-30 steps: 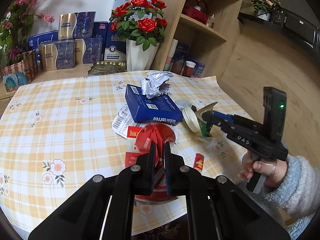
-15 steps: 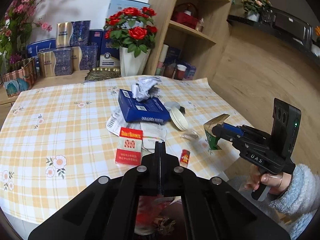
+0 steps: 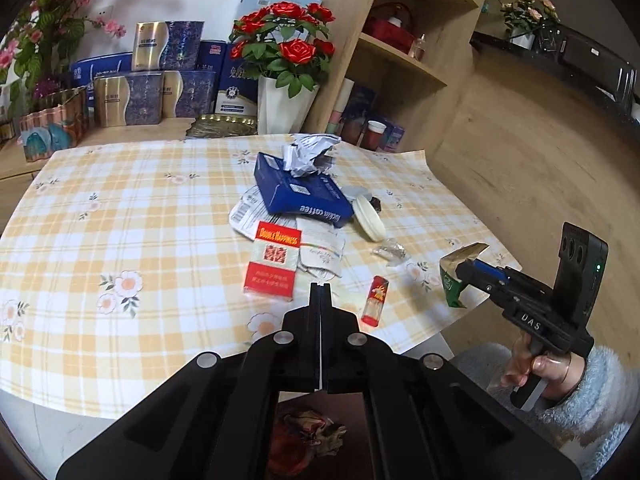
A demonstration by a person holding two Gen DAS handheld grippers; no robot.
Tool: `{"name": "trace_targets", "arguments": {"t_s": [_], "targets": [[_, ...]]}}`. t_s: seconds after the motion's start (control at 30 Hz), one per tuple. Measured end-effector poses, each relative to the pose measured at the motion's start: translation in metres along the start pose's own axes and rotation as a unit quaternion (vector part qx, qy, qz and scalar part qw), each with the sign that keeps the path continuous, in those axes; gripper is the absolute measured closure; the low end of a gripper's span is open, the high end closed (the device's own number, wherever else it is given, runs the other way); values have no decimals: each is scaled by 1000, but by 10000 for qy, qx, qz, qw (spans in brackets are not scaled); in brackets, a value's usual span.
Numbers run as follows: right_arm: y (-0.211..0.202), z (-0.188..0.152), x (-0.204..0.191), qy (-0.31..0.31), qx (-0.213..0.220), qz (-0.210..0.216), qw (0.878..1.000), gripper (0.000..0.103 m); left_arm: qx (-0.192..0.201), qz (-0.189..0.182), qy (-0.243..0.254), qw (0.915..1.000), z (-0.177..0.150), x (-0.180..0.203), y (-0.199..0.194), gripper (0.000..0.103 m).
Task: Collect trash
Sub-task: 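Carry the red can and green wrapper to the bin and release them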
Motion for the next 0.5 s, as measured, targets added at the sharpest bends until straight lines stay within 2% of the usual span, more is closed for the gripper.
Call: {"name": "trace_targets", "arguments": {"t_s": [0.13, 0.27, 0.5], "targets": [[1, -2, -5, -11, 1, 86, 10000, 79, -11, -54, -122, 9999, -8, -5, -4, 103], [4, -11, -14, -91, -132, 201, 9997, 79, -115, 48, -107, 9999, -20, -6, -1, 103], [21, -54, -43, -153, -819, 603, 9947, 79, -114, 334, -85, 9993, -48, -6, 1, 101]]}}
Point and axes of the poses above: each gripper's, at about its wrist camera, not at the fingertips, and y roughly the way its jaws point, x to its right, z to its top, the point moved 1 cm from there along y, roughly the way its jaws point, and after that the axes turned 6 degrees about z, right-handed, at the moved point
